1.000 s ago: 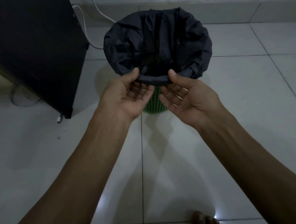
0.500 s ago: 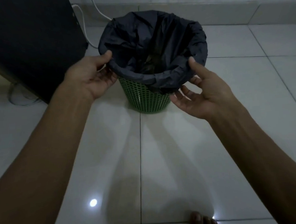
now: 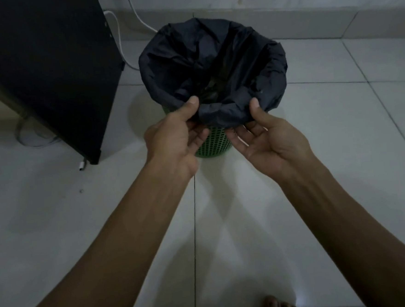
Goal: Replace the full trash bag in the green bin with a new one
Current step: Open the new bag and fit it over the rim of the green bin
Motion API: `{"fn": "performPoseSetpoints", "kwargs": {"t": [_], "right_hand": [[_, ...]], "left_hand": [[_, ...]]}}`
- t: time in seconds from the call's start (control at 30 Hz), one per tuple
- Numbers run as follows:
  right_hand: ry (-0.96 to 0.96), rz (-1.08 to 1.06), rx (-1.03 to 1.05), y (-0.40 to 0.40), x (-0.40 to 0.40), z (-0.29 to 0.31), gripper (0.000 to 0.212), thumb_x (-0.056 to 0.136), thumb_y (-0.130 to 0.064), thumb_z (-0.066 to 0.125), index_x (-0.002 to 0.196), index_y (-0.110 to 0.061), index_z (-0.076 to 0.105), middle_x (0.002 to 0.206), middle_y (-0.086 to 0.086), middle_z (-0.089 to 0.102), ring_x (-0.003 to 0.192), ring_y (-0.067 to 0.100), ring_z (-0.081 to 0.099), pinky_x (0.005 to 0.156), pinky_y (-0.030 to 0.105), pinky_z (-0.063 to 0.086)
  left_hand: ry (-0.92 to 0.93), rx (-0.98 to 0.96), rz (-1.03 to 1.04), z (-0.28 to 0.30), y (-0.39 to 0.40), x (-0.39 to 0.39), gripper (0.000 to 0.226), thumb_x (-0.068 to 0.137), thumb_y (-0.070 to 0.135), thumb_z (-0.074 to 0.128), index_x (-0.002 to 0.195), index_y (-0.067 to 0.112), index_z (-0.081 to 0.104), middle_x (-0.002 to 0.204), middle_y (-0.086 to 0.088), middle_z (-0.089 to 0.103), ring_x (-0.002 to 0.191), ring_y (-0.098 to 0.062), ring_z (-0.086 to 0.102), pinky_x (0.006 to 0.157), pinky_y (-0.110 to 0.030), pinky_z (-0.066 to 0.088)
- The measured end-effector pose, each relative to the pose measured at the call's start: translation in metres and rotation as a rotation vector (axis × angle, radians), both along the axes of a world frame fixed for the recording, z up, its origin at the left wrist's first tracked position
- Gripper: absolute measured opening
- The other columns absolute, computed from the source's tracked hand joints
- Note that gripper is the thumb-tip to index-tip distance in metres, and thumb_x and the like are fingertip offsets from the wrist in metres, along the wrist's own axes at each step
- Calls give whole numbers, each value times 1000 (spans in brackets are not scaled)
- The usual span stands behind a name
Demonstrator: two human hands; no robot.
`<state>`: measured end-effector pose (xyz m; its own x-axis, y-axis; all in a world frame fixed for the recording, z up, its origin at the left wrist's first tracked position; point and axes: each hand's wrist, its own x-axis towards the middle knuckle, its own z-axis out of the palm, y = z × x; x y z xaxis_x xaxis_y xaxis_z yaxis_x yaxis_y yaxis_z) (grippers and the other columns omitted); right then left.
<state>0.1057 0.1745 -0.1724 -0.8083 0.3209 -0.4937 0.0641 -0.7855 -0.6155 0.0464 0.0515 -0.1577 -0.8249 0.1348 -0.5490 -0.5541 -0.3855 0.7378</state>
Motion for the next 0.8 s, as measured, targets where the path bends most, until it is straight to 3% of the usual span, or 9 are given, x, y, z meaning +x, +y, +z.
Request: {"fn": "performPoseSetpoints", "kwargs": {"t": [0.13, 0.2, 0.3, 0.4, 0.5, 0.6, 0.7, 0.8], "right_hand": [[48, 19, -37, 3, 4, -7, 12, 96, -16, 53, 102, -12, 63, 86, 4, 75, 87, 19, 71, 92, 39, 53], [21, 12, -15, 4, 2, -6, 12, 96, -15, 52, 101, -12, 63, 84, 4, 74, 85, 19, 71, 89, 39, 54], [-121, -38, 28, 5, -5, 1, 9, 94, -14, 59, 99, -8, 64, 83, 7, 71, 82, 21, 69, 77, 38, 58], [-257, -100, 66, 5, -8, 4, 12, 85, -13, 71, 84, -6, 62, 73, 5, 64, 68, 18, 61, 63, 30, 57], [-243, -123, 8, 4, -9, 7, 13, 90, -5, 64, 78, -1, 59, 56, 6, 61, 56, 14, 58, 50, 24, 56], [-184, -119, -82, 8, -5, 16, 12, 93, -2, 54, 86, 4, 62, 72, 12, 64, 69, 20, 64, 63, 32, 61], [-195, -26, -19, 9, -2, 25, 23, 84, -20, 66, 97, -1, 68, 83, 9, 70, 86, 23, 70, 84, 40, 57], [-211, -26, 118, 2, -5, 24, 16, 79, -18, 76, 88, -9, 68, 68, 2, 70, 73, 17, 69, 77, 33, 59]], "left_hand": [[45, 3, 49, 1, -3, -2, 8, 80, 0, 71, 84, 2, 64, 87, -15, 71, 72, -22, 69, 66, -30, 61], [31, 52, 36, 1, -3, -2, 10, 81, -1, 69, 89, 1, 64, 92, -17, 71, 76, -24, 70, 67, -32, 60], [19, 132, 26, 0, -5, -3, 18, 83, -3, 65, 101, 0, 64, 94, -17, 71, 76, -24, 71, 66, -33, 60], [32, 210, 19, -2, -8, -5, 30, 86, -6, 60, 115, 1, 61, 105, -17, 71, 84, -25, 72, 69, -38, 61], [80, 224, -3, -5, -10, -5, 37, 86, -6, 59, 122, 1, 58, 114, -18, 69, 96, -28, 71, 74, -41, 60], [114, 203, -4, -5, -10, -5, 37, 86, -6, 59, 123, 1, 58, 115, -18, 68, 99, -30, 70, 79, -43, 59], [124, 185, -2, -4, -11, -5, 37, 86, -6, 59, 121, 1, 59, 113, -18, 69, 99, -29, 70, 81, -43, 59], [135, 164, -15, -2, -11, -3, 36, 85, -6, 60, 121, -1, 58, 112, -18, 69, 99, -29, 70, 82, -43, 58]]}}
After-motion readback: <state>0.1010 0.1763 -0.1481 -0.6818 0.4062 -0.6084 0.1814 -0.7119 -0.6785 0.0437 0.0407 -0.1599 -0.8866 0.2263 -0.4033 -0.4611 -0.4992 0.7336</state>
